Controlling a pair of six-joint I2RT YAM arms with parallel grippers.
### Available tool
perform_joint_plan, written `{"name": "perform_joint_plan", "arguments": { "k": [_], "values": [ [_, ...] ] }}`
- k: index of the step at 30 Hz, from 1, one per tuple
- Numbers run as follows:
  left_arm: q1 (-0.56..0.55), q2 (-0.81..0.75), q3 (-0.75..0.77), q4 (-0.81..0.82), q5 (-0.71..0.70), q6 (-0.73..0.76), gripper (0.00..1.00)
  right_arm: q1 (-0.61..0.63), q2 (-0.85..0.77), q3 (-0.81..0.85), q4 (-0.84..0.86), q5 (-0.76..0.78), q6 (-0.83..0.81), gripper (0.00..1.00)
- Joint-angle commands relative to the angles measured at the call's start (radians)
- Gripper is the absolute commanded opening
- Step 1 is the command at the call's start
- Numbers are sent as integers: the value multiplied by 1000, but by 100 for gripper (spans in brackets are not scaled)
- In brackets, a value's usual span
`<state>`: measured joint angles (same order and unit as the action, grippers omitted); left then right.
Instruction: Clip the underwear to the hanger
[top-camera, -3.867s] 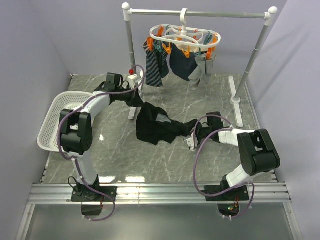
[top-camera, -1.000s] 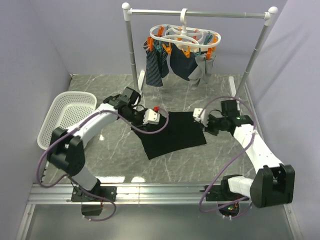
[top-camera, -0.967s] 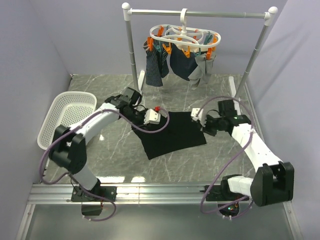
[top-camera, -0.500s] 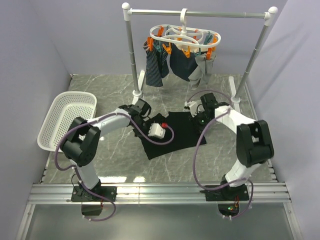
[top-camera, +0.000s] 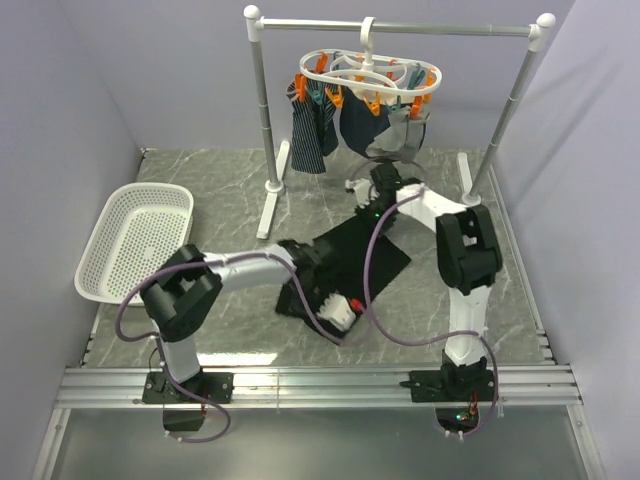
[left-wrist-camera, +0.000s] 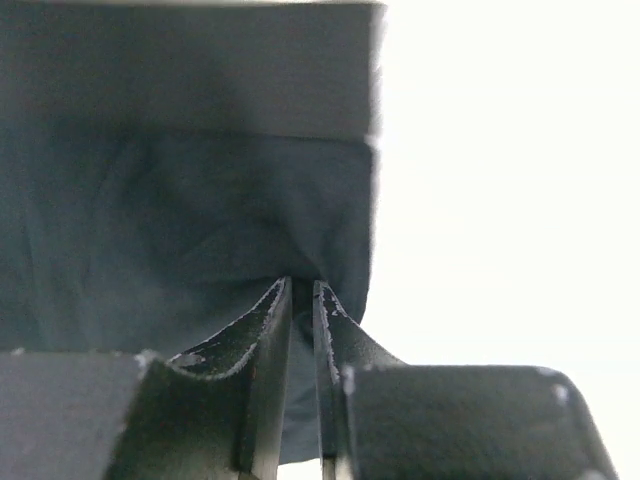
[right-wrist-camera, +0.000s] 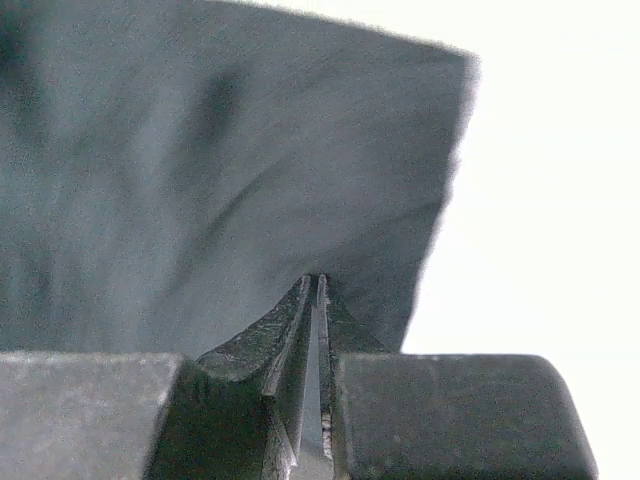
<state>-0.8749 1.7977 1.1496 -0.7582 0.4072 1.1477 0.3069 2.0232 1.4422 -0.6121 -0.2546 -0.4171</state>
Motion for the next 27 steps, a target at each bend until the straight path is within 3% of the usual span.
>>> {"name": "perform_joint_plan", "arguments": {
  "k": [1,5,9,13,16,18,19,21,22,27],
  "values": [
    [-192,9,94,-93,162,-121,20,76,104,179,-18,-9,-17,14],
    [-312,81,200,0,206,-319,30,170,149,303,-66,-41,-74,15],
    [-306,89,280,112,177,-491,41,160,109,365,-95,-123,-16,19],
    [-247,-64,247,131,298,-488,46,77,-48,307,-83,-201,64,27],
    [-228,-191,187,111,340,-418,51,-39,-133,256,-69,-312,142,41],
    [-208,-218,180,33,366,-280,59,-90,-207,232,-81,-365,187,51],
    [-200,-215,179,-21,357,-238,64,-136,-257,218,-92,-403,195,56],
    [-173,-175,188,-59,290,-112,92,-172,-316,167,-89,-420,212,68],
    [-158,-153,206,-69,274,-67,96,-189,-367,152,-100,-426,210,71],
    [-66,60,337,14,206,85,99,-305,-510,23,-127,-472,204,73]
  ]
}}
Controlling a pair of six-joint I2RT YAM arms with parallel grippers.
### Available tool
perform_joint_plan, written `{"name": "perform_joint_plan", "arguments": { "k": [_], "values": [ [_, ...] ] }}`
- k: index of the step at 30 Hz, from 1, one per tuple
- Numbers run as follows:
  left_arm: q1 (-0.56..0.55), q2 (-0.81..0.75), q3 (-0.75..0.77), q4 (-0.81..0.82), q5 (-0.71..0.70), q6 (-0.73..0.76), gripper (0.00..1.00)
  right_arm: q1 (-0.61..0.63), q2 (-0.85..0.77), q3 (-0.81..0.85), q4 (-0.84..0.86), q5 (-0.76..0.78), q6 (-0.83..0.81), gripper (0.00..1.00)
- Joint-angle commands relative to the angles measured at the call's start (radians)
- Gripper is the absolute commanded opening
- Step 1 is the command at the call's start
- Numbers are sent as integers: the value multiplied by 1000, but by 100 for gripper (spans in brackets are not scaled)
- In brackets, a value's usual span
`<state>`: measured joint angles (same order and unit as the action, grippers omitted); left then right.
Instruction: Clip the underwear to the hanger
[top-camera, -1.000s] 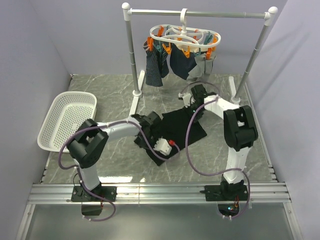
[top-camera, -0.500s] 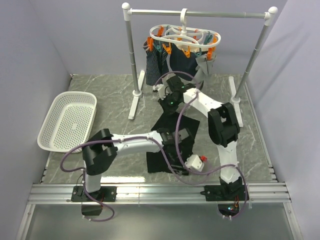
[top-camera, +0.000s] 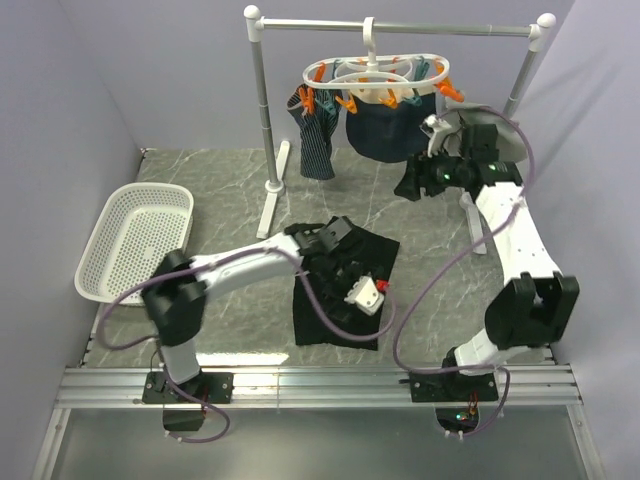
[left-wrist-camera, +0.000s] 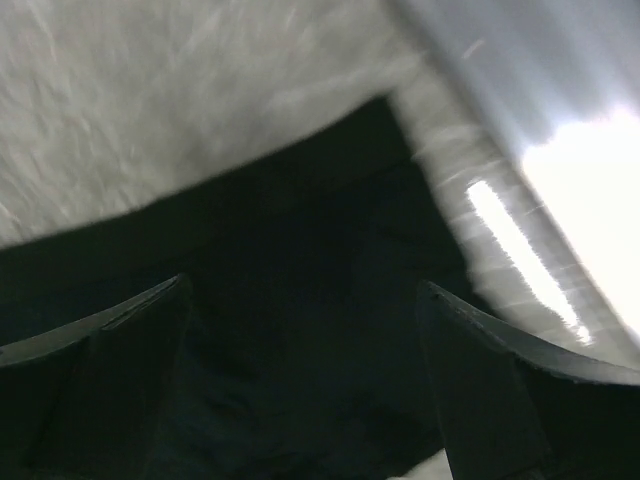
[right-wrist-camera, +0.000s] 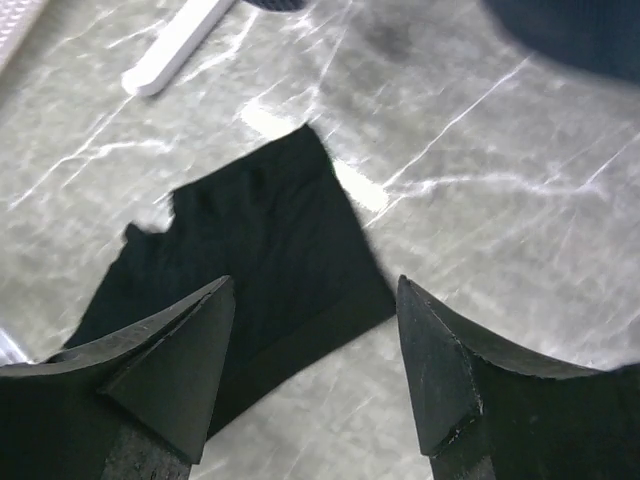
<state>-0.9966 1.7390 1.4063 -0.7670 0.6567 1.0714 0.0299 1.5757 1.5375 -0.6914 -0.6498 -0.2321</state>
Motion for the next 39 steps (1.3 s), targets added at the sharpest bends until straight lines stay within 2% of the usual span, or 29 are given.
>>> {"name": "perform_joint_plan", "arguments": {
  "k": [1,5,7,11,13,16,17,21,23,25,26,27,28,31,32,34,36,37,39],
  "values": [
    [68,158,155,31,-42,173,99,-68,-106,-92,-75,-82,8,73],
    [104,357,334,-5,-36,260,99,-148,-230,-201,-160,-63,-74,73],
    [122,396,382,-15,-28,289,99,-200,-300,-276,-198,-79,-93,73],
    [136,465,372,-25,-103,381,99,-212,-362,-349,-261,-82,-171,74],
    [133,481,349,-26,-152,374,99,-214,-370,-358,-270,-94,-171,74],
    [128,504,333,1,-221,265,97,-214,-367,-343,-275,-99,-165,74],
    [128,508,329,5,-235,193,91,-214,-365,-336,-278,-99,-168,74],
    [150,484,257,56,-356,38,81,-216,-353,-309,-322,-103,-197,74],
    [157,473,232,63,-390,-118,81,-216,-349,-306,-342,-108,-197,74],
    [168,487,287,26,-384,-255,81,-216,-344,-307,-349,-116,-191,74],
    [171,502,307,-1,-365,-398,82,-216,-342,-307,-347,-116,-182,74],
    [174,505,322,-26,-349,-474,83,-217,-344,-312,-346,-116,-179,74],
    [174,498,316,1,-354,-666,84,-219,-342,-316,-346,-116,-176,74],
    [185,487,270,44,-353,-923,88,-231,-342,-323,-361,-116,-176,74],
    [191,481,248,58,-344,-1071,89,-235,-344,-327,-362,-117,-177,74],
    [190,435,146,156,-365,-1311,92,-246,-350,-330,-362,-117,-176,75],
    [191,393,46,266,-379,-1454,99,-252,-352,-329,-361,-110,-173,75],
    [191,351,11,312,-391,-1620,99,-257,-349,-329,-358,-106,-162,75],
    [185,297,-88,421,-379,-1747,99,-260,-344,-324,-372,-114,-173,75]
  ]
}}
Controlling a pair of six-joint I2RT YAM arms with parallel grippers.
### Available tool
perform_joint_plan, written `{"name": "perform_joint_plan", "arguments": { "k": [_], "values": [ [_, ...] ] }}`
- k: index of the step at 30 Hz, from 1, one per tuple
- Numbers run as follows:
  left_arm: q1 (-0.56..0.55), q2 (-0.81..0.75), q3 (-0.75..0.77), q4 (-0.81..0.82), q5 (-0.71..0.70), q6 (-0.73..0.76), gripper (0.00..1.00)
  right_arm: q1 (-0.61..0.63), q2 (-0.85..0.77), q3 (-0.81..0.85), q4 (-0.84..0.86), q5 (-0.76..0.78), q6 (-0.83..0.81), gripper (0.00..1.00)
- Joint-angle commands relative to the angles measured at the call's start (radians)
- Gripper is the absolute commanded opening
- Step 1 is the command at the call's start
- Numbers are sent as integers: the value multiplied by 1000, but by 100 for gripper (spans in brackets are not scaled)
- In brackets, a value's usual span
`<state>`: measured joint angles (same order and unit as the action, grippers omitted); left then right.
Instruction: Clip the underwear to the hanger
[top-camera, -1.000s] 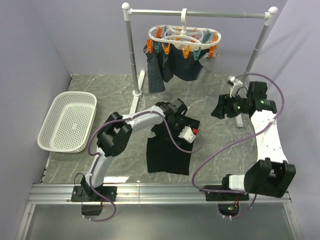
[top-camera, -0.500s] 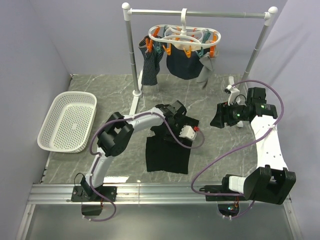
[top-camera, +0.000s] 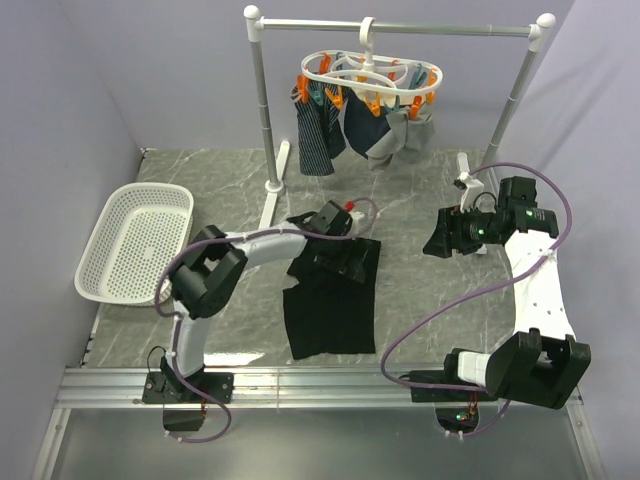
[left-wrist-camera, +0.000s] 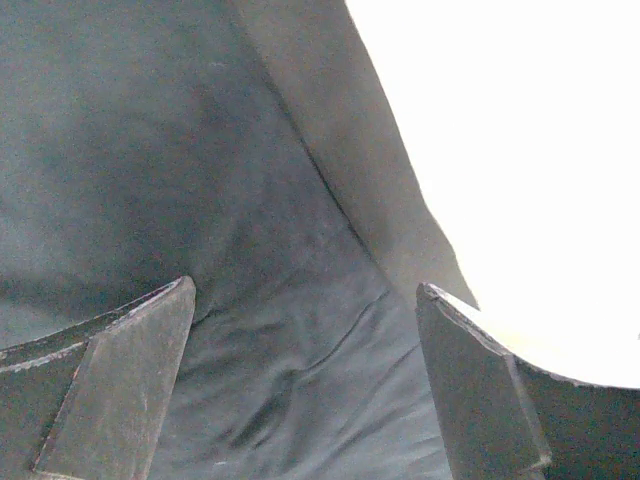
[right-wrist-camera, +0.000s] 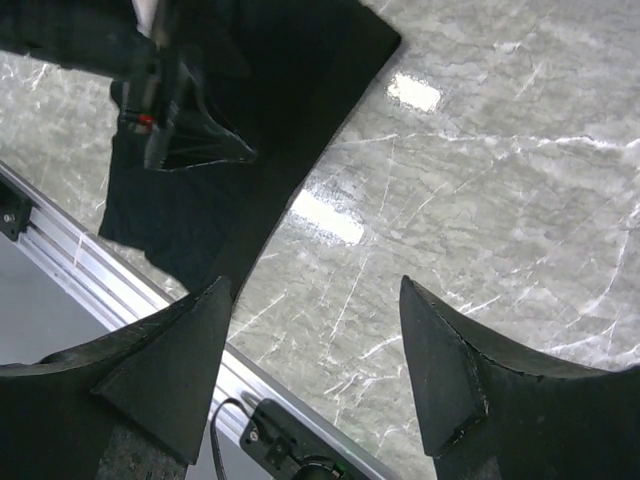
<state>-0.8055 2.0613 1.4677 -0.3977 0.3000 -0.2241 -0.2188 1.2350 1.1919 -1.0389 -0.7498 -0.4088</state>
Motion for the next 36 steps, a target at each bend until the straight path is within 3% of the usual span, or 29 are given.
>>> {"name": "perform_joint_plan", "arguments": {
  "k": [1,6,9,13,17,18,19,21,25,29,33,36],
  "values": [
    [-17,-77,-174,186,-19,-516,99,-10,-3,23,-29,-13,-11,75],
    [-107,-177,-74,206,-91,-399,99,-11,-37,-9,-81,-25,-106,75],
    [-37,-266,-23,139,-99,-304,95,-11,-113,-64,-108,-63,-272,71],
    [66,-254,74,5,-85,-84,77,41,-230,-178,-148,-82,-529,68],
    [91,-182,184,-85,43,135,72,309,-362,-274,-26,24,-477,63],
    [91,-164,206,-125,57,178,72,458,-379,-293,53,94,-457,61],
    [91,-118,221,-130,101,213,73,526,-390,-326,94,131,-415,61],
    [91,-11,313,-189,125,296,72,744,-376,-348,189,240,-386,59],
    [83,135,456,-294,169,396,69,1038,-264,-368,324,372,-309,56],
    [69,210,551,-297,146,472,73,1209,-50,-316,402,463,-301,56],
    [52,282,637,-368,137,555,72,1279,92,-246,448,471,-309,56],
    [42,287,611,-385,151,589,70,1305,199,-201,456,464,-300,57]
  ]
}}
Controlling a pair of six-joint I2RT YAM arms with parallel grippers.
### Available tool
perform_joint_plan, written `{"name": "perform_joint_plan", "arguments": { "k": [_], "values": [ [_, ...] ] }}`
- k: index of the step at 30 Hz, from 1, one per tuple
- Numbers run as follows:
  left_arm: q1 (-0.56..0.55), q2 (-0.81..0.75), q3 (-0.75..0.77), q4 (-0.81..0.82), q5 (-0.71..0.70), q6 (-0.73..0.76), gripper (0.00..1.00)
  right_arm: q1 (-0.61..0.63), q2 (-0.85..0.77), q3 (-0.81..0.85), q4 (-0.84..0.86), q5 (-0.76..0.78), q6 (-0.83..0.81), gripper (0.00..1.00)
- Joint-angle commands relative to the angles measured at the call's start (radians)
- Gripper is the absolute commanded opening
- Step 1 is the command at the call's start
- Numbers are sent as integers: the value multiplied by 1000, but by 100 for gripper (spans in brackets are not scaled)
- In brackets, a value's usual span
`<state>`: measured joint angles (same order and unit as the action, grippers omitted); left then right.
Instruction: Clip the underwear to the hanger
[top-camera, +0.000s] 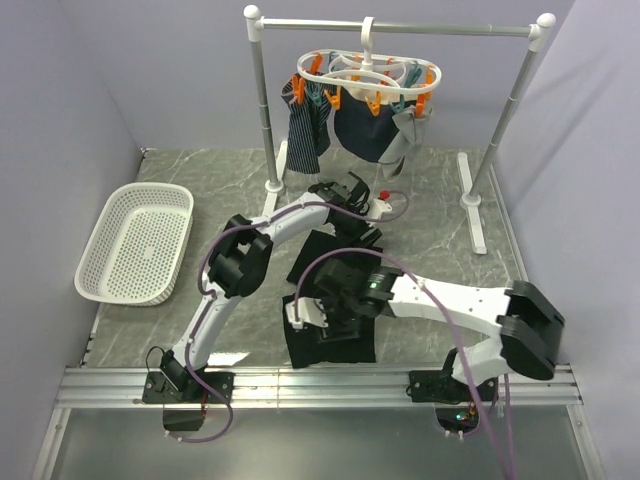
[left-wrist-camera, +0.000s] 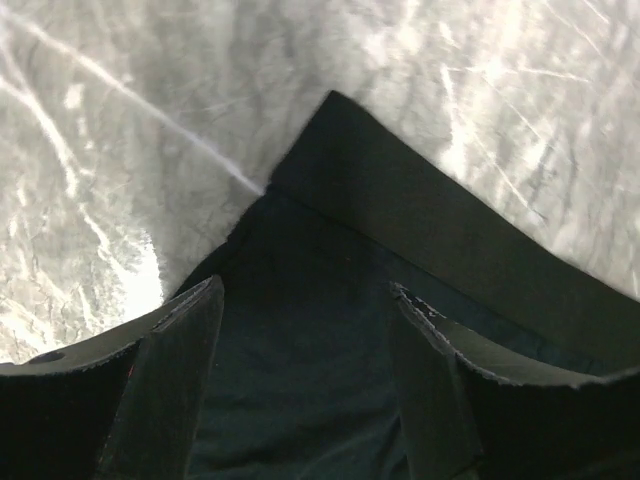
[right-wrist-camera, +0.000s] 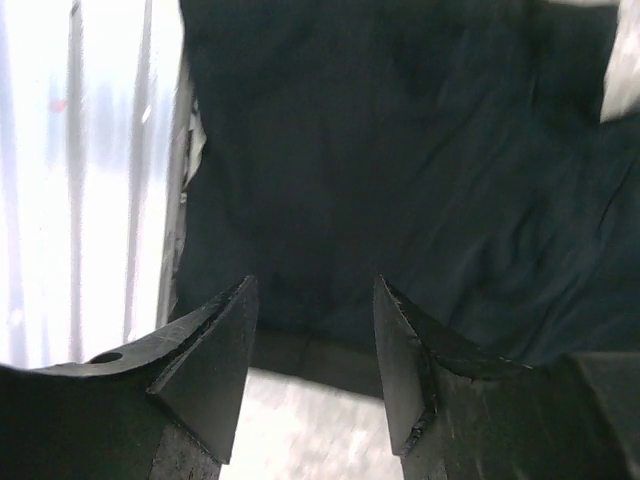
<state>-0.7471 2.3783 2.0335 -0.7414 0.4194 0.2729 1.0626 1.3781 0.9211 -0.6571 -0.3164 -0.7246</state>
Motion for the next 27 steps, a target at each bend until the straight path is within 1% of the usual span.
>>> {"name": "perform_joint_plan", "arguments": {
  "k": [1,2,5,8,9,11,12,13,15,16,19,20,22,23,26,27],
  "values": [
    [-18,-31,27,-36,36,100,71,25,79,79,79,33,19,58],
    [-20,-30,5,-36,38,109,71,27,117,81,85,34,19,57],
    [-18,-22,-25,-36,30,127,70,27,157,76,91,42,7,57],
    [-18,-25,-59,-12,2,137,63,27,179,42,80,62,-33,48],
    [-17,-22,-62,-3,-11,132,56,22,182,32,68,69,-61,41],
    [-8,-18,-64,11,-49,126,47,14,167,-5,62,89,-78,36],
    [-3,-21,-65,19,-60,115,41,8,161,-13,51,92,-87,32],
    [3,-21,-67,25,-68,112,29,-10,153,-30,42,96,-104,30],
    [21,-28,-68,27,-99,106,19,-38,136,-37,-10,96,-128,26],
    [34,-33,-73,20,-105,111,17,-50,130,-48,-31,94,-139,25],
    [55,-59,-110,2,-128,120,11,-133,89,-77,-88,92,-185,24],
    [61,-68,-140,-12,-129,127,10,-179,70,-82,-99,97,-194,24],
    [72,-97,-180,-9,-145,131,7,-232,62,-84,-140,102,-228,24],
    [75,-106,-221,-9,-146,130,6,-289,62,-82,-150,106,-240,24],
    [81,-139,-294,-18,-151,120,4,-367,71,-70,-168,125,-277,24],
    [81,-151,-311,-21,-149,102,4,-412,76,-65,-173,138,-295,24]
  ]
}}
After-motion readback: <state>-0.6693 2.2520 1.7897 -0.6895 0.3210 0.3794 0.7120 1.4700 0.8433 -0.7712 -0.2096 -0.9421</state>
